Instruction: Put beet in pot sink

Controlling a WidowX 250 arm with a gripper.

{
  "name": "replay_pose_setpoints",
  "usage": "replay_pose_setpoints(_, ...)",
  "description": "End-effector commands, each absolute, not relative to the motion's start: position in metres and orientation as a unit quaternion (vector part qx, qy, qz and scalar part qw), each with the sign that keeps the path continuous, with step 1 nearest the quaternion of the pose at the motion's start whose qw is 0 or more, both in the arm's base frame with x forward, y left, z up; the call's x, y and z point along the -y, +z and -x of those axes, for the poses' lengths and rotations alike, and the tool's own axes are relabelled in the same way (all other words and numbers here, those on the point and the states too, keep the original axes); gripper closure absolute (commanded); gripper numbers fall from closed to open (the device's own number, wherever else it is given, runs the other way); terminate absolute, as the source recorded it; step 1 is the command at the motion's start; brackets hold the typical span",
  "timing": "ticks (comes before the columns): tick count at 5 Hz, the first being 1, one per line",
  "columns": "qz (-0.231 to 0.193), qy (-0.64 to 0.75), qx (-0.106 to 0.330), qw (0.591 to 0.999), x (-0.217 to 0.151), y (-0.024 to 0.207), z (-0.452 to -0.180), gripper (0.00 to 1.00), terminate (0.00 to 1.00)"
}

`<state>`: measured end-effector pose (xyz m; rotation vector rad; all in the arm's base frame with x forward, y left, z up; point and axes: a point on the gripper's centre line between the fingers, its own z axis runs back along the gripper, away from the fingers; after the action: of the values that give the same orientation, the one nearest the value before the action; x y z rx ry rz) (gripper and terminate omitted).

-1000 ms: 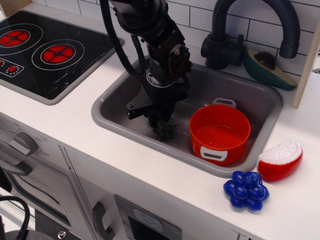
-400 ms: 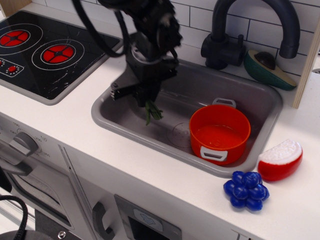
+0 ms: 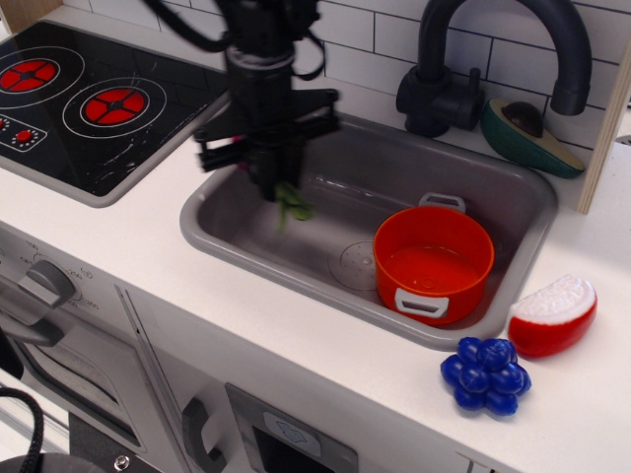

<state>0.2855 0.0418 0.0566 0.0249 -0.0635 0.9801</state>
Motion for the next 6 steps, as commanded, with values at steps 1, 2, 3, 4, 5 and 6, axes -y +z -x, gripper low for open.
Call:
replay_pose_setpoints(1, 0.013, 0.413, -0.003, 0.910, 0.010, 0.078, -0.301, 1.00, 0.00)
replay_pose_setpoints(2, 0.014, 0.411, -0.031, 0.911, 0.031, 0.071, -0.304, 1.00, 0.00)
replay_pose_setpoints(3, 0.013, 0.394, -0.050, 0.918, 0.045, 0.060, -0.301, 1.00, 0.00)
replay_pose_setpoints(4, 0.012, 0.381, -0.062, 0.923, 0.057, 0.051, -0.297, 1.00, 0.00)
replay_pose_setpoints(5, 0.024, 0.382, -0.070, 0.921, 0.064, 0.049, -0.297, 0.00, 0.00)
replay_pose_setpoints(6, 0.028, 0.378, -0.071, 0.923, 0.068, 0.052, -0.300, 0.00, 0.00)
